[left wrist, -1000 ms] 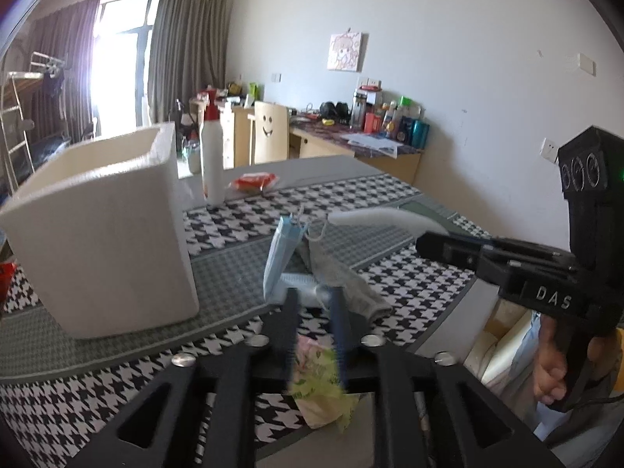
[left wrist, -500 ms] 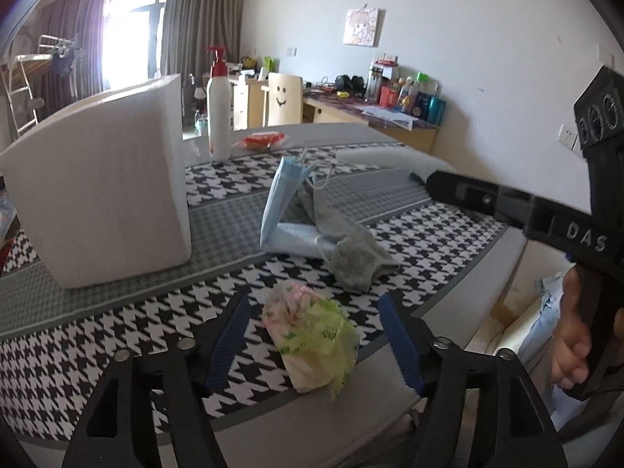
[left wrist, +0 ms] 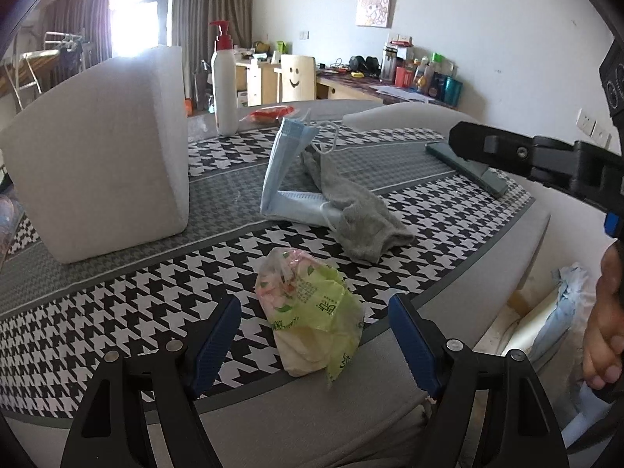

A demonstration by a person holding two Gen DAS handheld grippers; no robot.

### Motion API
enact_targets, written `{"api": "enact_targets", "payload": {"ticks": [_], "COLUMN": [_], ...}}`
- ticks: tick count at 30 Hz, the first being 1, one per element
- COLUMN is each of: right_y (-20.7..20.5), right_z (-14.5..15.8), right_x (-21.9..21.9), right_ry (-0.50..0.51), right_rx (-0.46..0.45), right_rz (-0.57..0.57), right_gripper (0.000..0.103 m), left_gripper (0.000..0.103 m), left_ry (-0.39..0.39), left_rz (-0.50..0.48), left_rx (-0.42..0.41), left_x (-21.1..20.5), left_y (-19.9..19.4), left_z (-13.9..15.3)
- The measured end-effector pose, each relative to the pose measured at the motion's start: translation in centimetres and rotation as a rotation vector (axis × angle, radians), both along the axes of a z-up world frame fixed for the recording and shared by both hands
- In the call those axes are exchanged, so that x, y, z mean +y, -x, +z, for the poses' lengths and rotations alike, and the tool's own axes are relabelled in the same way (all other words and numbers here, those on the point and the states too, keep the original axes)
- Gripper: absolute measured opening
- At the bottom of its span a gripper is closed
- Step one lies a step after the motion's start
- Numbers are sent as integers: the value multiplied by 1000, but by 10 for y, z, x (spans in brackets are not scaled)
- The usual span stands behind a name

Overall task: Organize soft objects
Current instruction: 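Lift the green-printed bag with the left tool while the right tool lifts the white item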

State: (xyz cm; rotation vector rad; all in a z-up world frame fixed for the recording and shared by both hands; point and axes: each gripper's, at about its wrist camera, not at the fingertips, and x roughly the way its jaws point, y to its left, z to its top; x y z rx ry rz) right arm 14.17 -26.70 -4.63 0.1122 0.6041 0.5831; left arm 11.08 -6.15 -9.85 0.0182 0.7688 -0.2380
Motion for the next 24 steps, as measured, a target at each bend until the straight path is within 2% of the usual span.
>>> {"api": "enact_targets", "payload": {"ticks": [7,11,15,17,20,24], "right_y": [-1,-2,-3,-3,-4,-4], "right_z": [-1,-3,-2,-2,-3,0], "right_x": [-1,1,2,1,2,3], "right_ry": [6,3,3,0,1,0], "right_rx": [6,13,9,8,9,1], "right_rz": [0,3,5,5,3,6], "right_gripper": [16,16,16,16,16,16], "left_gripper": [78,53,43,34,28,28], "left_ry": [-15,0,-23,-26,-17,-10], "left_rz": [-7,-2,5,9,0,-8], "left_rx": [17,39,40,35,20,-24], "left_x": [-4,-1,2,4,7,14], "left_y": [-3,-9,-9,-9,-6,0], "left_z": [-8,-12,-16,-17,-13,-4]}}
